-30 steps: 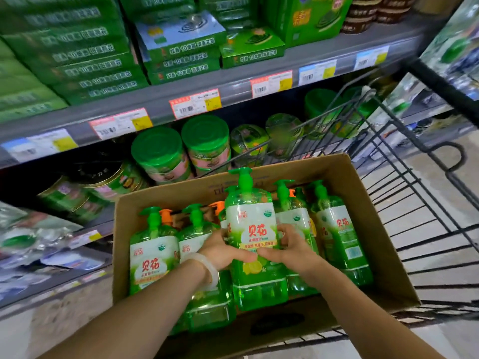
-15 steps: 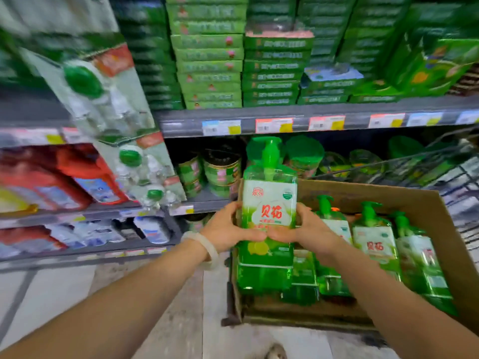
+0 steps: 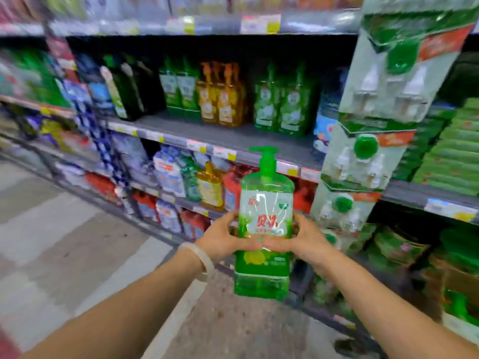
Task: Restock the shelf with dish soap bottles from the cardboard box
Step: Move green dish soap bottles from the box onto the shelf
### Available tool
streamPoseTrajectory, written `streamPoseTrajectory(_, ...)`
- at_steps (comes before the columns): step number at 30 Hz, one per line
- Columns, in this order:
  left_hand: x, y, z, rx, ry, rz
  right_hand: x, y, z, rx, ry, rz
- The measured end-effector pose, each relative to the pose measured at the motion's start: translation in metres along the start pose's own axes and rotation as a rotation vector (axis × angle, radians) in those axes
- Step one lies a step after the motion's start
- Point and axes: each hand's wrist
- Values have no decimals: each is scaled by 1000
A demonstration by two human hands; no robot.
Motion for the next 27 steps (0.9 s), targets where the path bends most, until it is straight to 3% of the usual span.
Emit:
streamPoseTrajectory(7,-37,-10,136,-86,-217,-52,87,67,-118,-95,238,162)
streamPoseTrajectory(13,-27,-8,225,-136,-354,-99,167,101,-190,-190,345,214)
streamPoseTrajectory(19,42,-38,320,-96,-385,-139,273,155,-221,-219,330,275)
streamPoseTrajectory(27,143,-103,434,19,-323,-229,396,230,-246,-249,173,383)
Point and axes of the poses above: each hand's wrist, its own x-axis towards the middle knuckle, its own z-axis out of the back of the hand, y = z × x, and after that the axes turned 6 degrees about y, right-handed
